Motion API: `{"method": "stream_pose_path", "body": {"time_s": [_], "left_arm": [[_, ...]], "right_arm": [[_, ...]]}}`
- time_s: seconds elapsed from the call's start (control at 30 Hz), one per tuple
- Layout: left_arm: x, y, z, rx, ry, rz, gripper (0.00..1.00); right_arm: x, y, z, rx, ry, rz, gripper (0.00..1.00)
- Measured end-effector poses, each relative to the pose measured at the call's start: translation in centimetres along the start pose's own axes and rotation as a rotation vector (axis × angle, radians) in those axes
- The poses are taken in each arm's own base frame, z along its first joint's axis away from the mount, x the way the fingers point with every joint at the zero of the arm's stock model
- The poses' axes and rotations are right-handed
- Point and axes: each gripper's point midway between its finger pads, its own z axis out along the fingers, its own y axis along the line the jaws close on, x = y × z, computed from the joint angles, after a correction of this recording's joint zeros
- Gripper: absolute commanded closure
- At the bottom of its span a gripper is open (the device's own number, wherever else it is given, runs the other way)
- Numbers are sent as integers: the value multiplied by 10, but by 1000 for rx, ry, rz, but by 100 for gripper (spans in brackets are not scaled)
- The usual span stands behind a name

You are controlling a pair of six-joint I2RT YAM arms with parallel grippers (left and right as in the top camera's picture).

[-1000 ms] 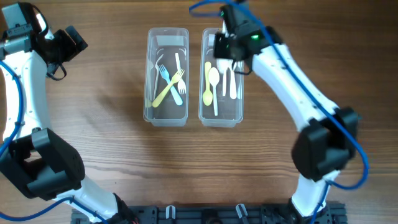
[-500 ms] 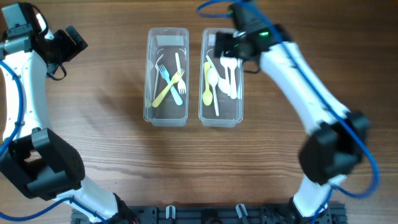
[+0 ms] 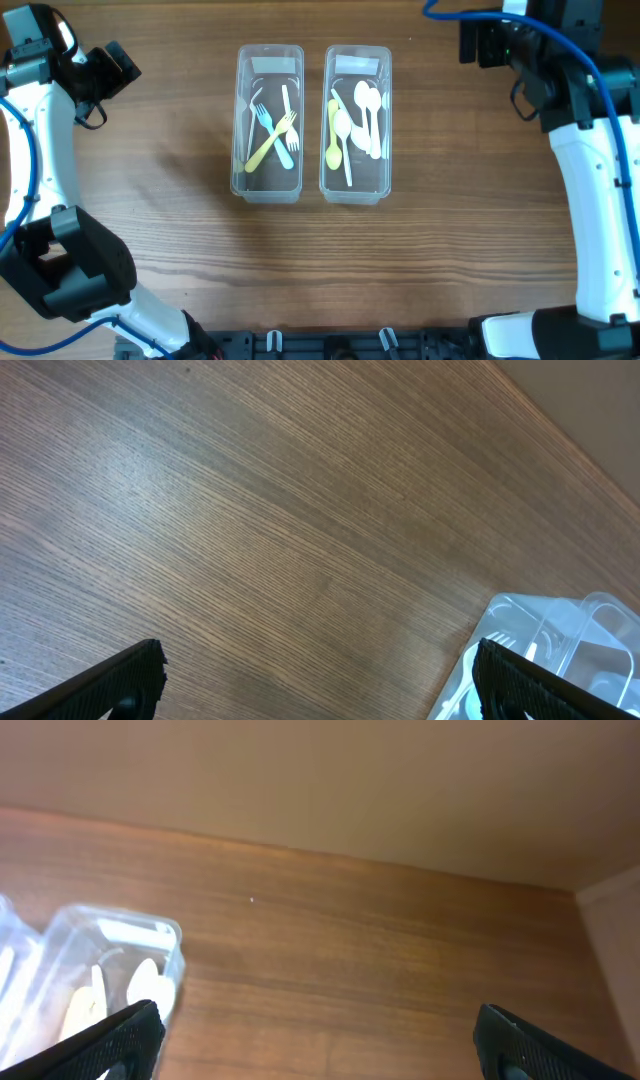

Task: Pack container

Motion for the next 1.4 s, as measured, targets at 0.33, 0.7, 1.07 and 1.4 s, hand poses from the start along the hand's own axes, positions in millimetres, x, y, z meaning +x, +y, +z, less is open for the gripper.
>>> {"method": "stream_pose_path", "body": {"time_s": [0.33, 0.7, 1.07, 1.4], "left_arm": [[0, 0, 0, 0, 0, 0, 0], [0, 0, 0, 0, 0, 0, 0], [0, 0, 0, 0, -1, 0, 0], [0, 0, 0, 0, 1, 0, 0]], "right_arm": [[0, 0, 1, 0, 2, -33, 0], [-7, -1, 1, 4, -28, -31, 0], [-54, -35, -161, 64, -502, 49, 0], [77, -21, -194, 41, -663, 96, 0]]}}
